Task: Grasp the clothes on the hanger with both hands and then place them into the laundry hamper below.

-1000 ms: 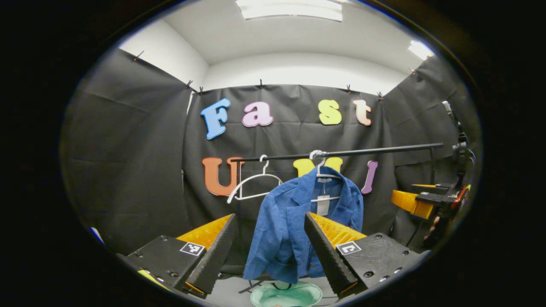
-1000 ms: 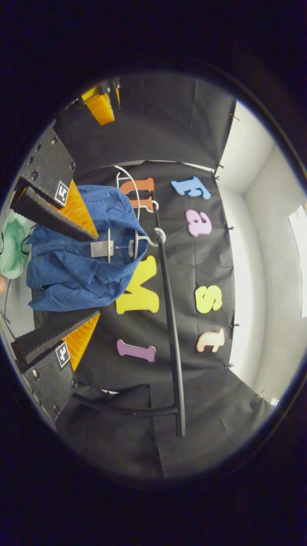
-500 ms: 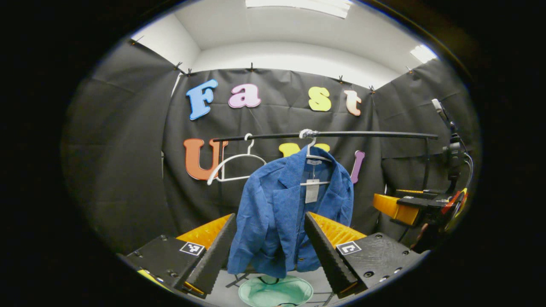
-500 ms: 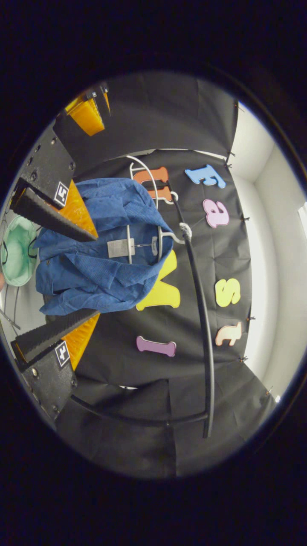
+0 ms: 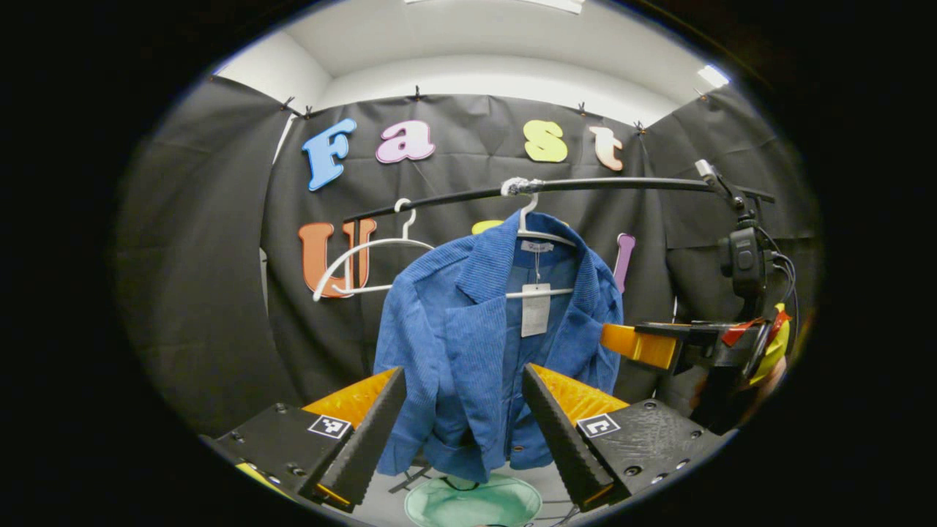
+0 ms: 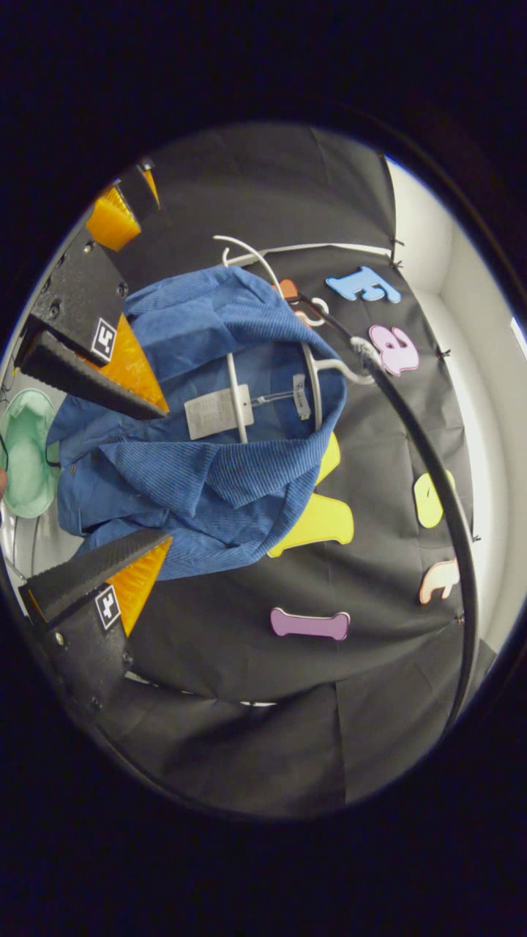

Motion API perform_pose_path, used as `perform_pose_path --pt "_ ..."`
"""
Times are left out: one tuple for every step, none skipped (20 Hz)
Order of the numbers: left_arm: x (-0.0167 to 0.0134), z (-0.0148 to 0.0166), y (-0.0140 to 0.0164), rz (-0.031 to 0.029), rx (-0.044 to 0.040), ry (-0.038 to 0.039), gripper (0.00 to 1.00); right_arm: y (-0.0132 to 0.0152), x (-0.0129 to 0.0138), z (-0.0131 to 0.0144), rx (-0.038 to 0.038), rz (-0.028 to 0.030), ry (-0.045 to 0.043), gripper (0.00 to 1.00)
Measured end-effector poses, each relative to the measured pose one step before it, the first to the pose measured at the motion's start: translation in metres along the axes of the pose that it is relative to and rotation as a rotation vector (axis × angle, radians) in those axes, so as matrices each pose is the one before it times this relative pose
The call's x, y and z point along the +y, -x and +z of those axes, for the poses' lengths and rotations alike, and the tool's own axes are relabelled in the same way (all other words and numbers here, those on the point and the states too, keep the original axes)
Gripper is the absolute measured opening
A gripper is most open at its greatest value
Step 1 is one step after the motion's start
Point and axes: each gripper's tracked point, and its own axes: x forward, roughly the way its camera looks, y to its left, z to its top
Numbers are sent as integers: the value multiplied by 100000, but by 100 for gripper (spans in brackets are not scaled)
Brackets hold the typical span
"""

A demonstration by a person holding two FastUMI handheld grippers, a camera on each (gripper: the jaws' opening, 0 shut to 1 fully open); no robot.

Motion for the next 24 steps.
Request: perform_pose_path --pt "-161 -372 -1121 682 906 484 100 -1101 -163 185 918 1003 -394 96" --pt "-385 -444 -1081 274 1530 971 96 -1181 -166 69 1122 506 -242 96" --pt "-354 -428 -1165 17 1524 979 100 -990 -179 168 902 550 -83 95" --pt "-288 -324 -1106 160 1409 520 97 -957 25 71 1301 296 95 96" --pt "24 -238 -1079 823 1110 54 97 -1004 61 104 943 586 -88 96" --pt "59 -210 -1053 647 1207 -35 100 -853 -26 132 1021 199 -173 96" --pt "138 -189 -797 958 963 42 100 -748 150 190 740 776 -143 92" --pt "128 125 -596 917 472 193 100 -635 -38 224 627 -55 -59 96" --pt "50 263 -664 310 -326 547 97 -504 -218 170 152 -274 -166 96" --pt "-180 191 -679 -348 -84 741 96 -417 -157 377 -22 -333 -226 96" --pt "-94 90 -700 68 116 700 100 -339 46 144 184 532 -292 96" --pt "26 -12 -844 649 431 648 100 -361 -96 72 394 359 -180 96" --pt "28 -143 -741 850 735 876 96 -232 -329 -44 483 -91 -158 96" --pt "-116 -109 -682 322 934 1279 100 -364 -229 -151 942 342 -172 96" --pt "-170 -97 -527 -18 567 1190 96 -200 -193 -164 1554 688 -618 96" --pt "-52 176 -452 893 -488 647 91 -109 -103 -94 765 1047 -925 95" --pt "-37 183 -355 692 -538 310 100 -1 -376 40 66 395 -1183 90" --pt "41 -3 -429 981 -468 57 94 3 -374 28 173 697 -766 89" --pt "42 132 -207 937 -499 239 88 -31 -593 -73 61 -255 -736 83" --pt "151 39 -291 836 -488 607 79 -8 -649 -78 -150 -446 -1366 80" --pt "-109 -59 -87 -535 52 1064 70 219 -343 98 -224 1666 -2655 73" --pt "-52 -80 -24 -449 273 1094 61 142 -243 15 402 2077 -3445 65" --pt "-189 -36 -119 -1636 426 1158 53 160 -202 42 234 2220 -3549 51" --pt "40 236 124 167 -56 1100 44 125 -292 147 -23 1610 -3600 46"
